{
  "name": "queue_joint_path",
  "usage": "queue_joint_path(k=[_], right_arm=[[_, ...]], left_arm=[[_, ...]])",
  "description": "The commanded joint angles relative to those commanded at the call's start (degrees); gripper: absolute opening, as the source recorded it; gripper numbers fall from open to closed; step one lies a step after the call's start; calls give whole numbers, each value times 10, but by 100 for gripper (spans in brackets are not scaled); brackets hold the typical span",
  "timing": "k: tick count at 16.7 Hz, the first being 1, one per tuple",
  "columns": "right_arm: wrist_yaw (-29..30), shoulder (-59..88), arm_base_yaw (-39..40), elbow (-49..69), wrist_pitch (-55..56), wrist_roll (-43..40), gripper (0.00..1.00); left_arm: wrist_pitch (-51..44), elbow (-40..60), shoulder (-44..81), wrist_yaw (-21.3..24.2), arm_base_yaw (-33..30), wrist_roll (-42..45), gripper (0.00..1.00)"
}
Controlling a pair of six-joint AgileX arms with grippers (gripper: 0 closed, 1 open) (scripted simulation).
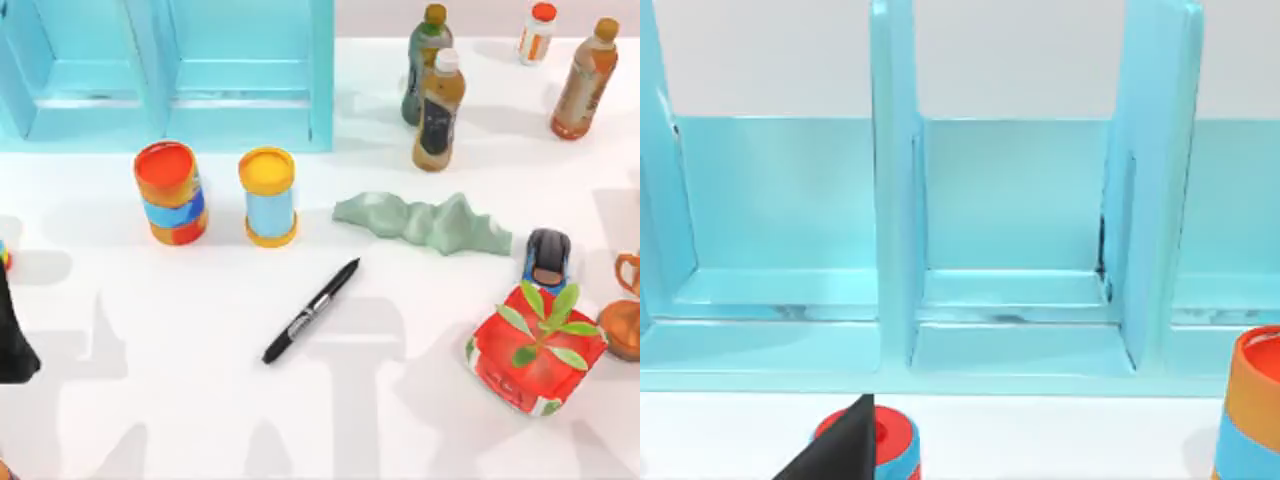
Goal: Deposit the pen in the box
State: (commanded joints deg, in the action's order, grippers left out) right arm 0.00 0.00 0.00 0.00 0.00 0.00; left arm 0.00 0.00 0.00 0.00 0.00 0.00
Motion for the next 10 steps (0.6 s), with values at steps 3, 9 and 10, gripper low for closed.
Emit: queue_joint_path(k=[3, 9, 10], right_arm=[[0, 5, 2, 5, -3, 3, 100], [-1, 147, 49, 128, -78, 92, 100], [-1, 186, 62, 163, -98, 116, 100]], left_arm=[[0, 0, 0, 0, 0, 0, 100], [0, 0, 0, 0, 0, 0, 100], [0, 0, 0, 0, 0, 0, 100]])
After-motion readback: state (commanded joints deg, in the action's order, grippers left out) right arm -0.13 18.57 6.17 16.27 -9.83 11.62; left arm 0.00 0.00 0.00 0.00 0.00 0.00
